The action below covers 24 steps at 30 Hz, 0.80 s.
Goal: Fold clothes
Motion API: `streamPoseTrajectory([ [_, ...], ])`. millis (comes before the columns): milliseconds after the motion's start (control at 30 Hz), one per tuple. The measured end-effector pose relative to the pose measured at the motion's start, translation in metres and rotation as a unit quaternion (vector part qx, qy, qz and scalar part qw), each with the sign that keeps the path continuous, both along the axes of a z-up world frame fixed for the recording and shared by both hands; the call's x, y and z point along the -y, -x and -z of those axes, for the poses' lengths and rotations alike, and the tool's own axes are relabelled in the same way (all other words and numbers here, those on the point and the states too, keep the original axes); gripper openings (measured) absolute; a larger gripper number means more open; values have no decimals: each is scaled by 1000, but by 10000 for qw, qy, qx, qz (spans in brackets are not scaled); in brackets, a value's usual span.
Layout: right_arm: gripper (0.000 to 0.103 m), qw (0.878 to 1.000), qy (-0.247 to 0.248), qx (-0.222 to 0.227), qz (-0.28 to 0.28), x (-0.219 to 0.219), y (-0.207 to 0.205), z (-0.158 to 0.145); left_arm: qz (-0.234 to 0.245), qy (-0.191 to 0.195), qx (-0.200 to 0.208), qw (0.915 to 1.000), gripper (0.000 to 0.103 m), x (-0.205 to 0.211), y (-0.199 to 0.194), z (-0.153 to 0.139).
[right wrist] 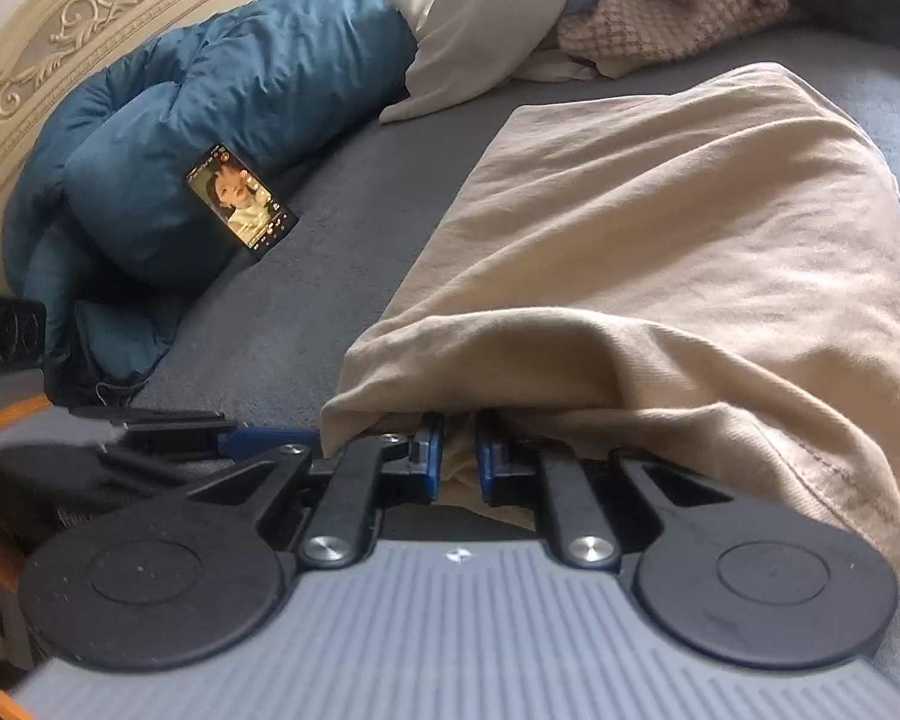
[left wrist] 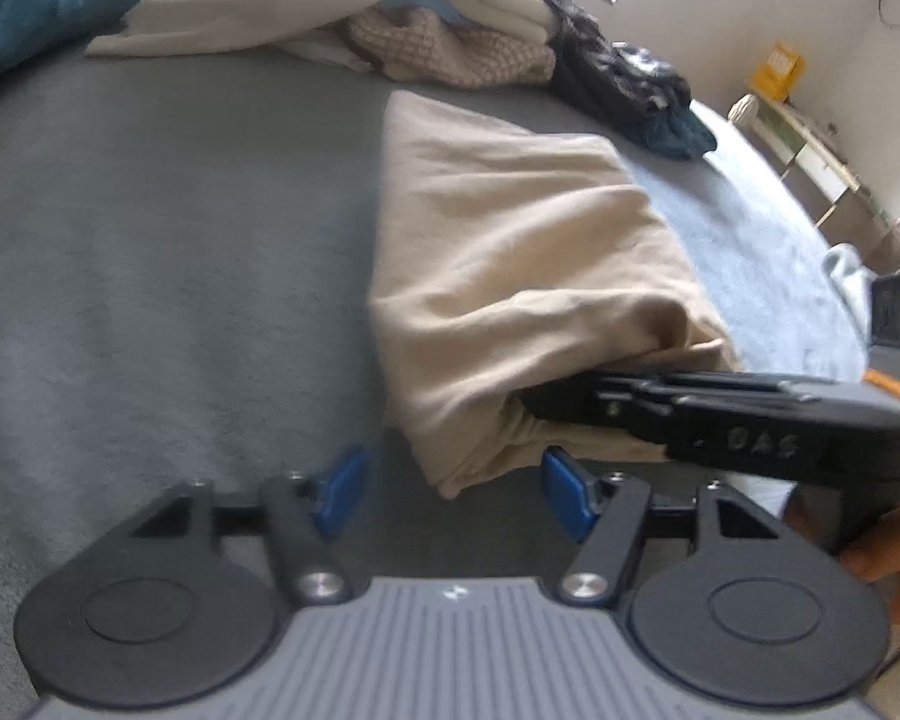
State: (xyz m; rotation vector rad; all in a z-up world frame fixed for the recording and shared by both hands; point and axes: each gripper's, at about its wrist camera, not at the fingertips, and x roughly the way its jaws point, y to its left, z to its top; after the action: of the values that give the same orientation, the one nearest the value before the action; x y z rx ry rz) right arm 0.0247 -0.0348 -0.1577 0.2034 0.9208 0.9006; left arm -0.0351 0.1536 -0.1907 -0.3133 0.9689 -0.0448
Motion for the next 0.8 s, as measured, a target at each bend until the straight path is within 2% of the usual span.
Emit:
streamPoseTrajectory([
  [100, 11, 10000, -30, -51, -1, 1, -1, 0, -298, -22, -85, 9995, 65, -5, -7, 8],
  [200, 13, 10000, -19, -35, -53, 3, 1, -4, -588, 265, -132, 9978, 65, -17, -10, 13],
  [333, 16, 9995, 189, 41, -259, 10, 10, -20, -672, 310, -222, 9970, 66, -21, -13, 20],
  [433, 20, 9962, 324, 492, -638, 19, 25, -45, -703, 316, -268, 9967, 66, -23, -15, 25],
  [533, 37, 9878, 510, 1303, -685, 23, 38, -69, -689, 305, -285, 9967, 66, -23, -16, 25],
  [567, 54, 9831, 601, 1592, -677, 23, 41, -76, -681, 297, -289, 9968, 66, -23, -16, 25],
  [600, 65, 9771, 733, 1879, -678, 19, 43, -79, -673, 286, -292, 9969, 66, -23, -15, 25],
  [633, 67, 9706, 859, 2142, -686, 16, 44, -81, -665, 275, -294, 9970, 66, -23, -15, 24],
  [700, 67, 9652, 1029, 2256, -836, 5, 38, -77, -651, 248, -300, 9971, 66, -23, -16, 23],
  [767, 65, 9668, 1110, 2084, -971, -4, 27, -70, -648, 249, -304, 9971, 67, -23, -17, 24],
  [800, 55, 9691, 1120, 1922, -1063, -6, 22, -65, -655, 268, -314, 9970, 67, -24, -17, 25],
])
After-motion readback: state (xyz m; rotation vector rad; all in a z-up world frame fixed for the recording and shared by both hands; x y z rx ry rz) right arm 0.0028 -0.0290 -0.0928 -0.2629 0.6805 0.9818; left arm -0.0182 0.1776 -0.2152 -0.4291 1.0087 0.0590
